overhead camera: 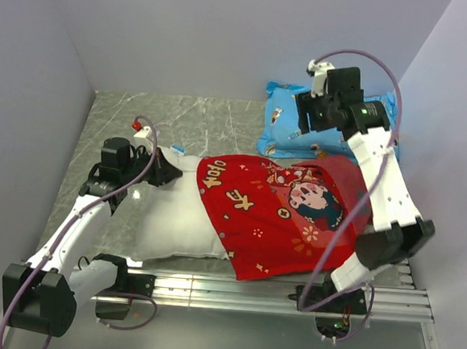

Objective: Put the pillow into the pillowcase

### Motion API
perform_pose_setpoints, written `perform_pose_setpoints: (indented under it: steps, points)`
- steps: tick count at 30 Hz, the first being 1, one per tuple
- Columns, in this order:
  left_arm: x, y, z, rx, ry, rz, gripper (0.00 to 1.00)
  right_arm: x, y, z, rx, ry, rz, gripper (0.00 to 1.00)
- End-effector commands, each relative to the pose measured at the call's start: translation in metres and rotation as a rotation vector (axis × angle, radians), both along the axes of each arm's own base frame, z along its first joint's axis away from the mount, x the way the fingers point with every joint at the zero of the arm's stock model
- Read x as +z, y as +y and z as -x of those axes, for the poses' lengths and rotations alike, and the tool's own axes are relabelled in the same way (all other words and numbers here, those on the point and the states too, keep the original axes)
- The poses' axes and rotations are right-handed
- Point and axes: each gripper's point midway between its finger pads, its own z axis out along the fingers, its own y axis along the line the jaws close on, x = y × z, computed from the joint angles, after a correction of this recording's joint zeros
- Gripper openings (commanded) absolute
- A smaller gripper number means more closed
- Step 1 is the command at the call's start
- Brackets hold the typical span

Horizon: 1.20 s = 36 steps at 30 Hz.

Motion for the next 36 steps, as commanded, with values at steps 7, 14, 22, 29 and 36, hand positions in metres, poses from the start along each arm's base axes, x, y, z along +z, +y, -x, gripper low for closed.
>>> perform_pose_setpoints:
  steps: [7,14,22,29,36]
  points:
    - [0.017,0.0,0.001,-0.026,-0.08,-0.018,0.0,-0.134,-0.077,0.032,-0.06,0.518,0.265,0.76]
    - [0.015,0.002,-0.002,-0.006,-0.072,-0.02,0.0,-0.158,-0.089,0.05,-0.045,0.625,0.336,0.43]
    - [0.01,0.004,-0.005,0.016,-0.05,-0.022,0.0,-0.03,-0.103,0.032,-0.15,0.251,0.093,0.0]
    - [0.015,0.007,-0.005,0.023,-0.068,-0.046,0.0,-0.055,-0.178,0.152,-0.266,0.212,0.249,0.0]
    - [0.007,0.014,0.001,0.035,-0.052,-0.087,0.0,-0.124,-0.228,0.258,-0.268,0.428,0.611,0.83]
